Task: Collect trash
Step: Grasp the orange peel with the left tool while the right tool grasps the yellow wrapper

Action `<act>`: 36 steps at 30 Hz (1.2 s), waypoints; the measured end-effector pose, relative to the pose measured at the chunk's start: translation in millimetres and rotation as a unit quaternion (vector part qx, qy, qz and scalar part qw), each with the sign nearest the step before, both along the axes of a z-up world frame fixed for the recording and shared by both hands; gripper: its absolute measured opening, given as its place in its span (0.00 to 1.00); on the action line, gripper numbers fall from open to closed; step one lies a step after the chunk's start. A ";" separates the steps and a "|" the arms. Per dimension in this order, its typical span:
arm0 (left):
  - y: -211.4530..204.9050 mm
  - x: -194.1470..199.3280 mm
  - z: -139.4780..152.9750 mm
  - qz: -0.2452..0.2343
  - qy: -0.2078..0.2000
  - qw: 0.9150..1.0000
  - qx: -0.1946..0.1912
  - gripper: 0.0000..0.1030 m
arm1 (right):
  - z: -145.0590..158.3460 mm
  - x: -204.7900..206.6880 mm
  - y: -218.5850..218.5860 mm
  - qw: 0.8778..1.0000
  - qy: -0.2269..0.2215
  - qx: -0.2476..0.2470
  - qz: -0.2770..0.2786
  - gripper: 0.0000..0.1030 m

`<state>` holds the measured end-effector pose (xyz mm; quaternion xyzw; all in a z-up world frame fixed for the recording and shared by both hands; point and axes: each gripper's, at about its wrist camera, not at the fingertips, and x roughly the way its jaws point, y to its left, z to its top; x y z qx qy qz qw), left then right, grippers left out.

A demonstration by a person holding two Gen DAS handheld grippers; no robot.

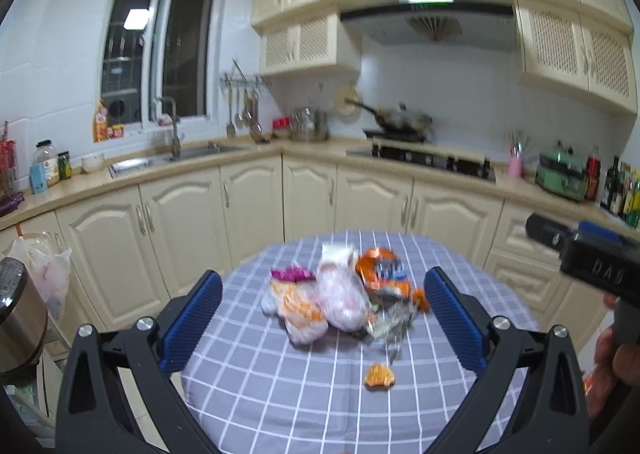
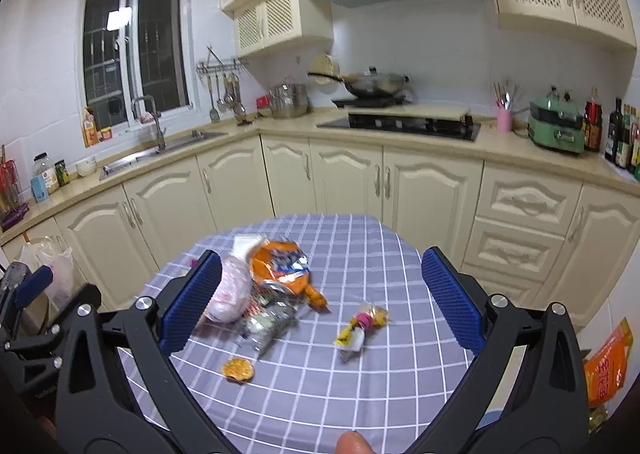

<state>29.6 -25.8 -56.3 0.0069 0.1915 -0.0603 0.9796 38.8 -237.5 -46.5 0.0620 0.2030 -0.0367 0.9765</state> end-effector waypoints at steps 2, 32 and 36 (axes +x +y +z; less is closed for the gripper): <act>-4.8 10.0 -18.0 -0.007 0.023 1.000 0.008 0.96 | -14.4 7.3 -9.8 1.000 0.020 0.003 -0.010 0.95; -64.8 94.6 -157.0 -0.141 0.227 0.961 0.066 0.15 | -156.0 129.2 -43.0 0.971 0.220 0.088 0.031 0.64; -56.6 92.6 -155.4 -0.141 0.228 0.962 0.055 0.13 | -155.4 125.0 -47.8 0.968 0.219 0.118 0.040 0.75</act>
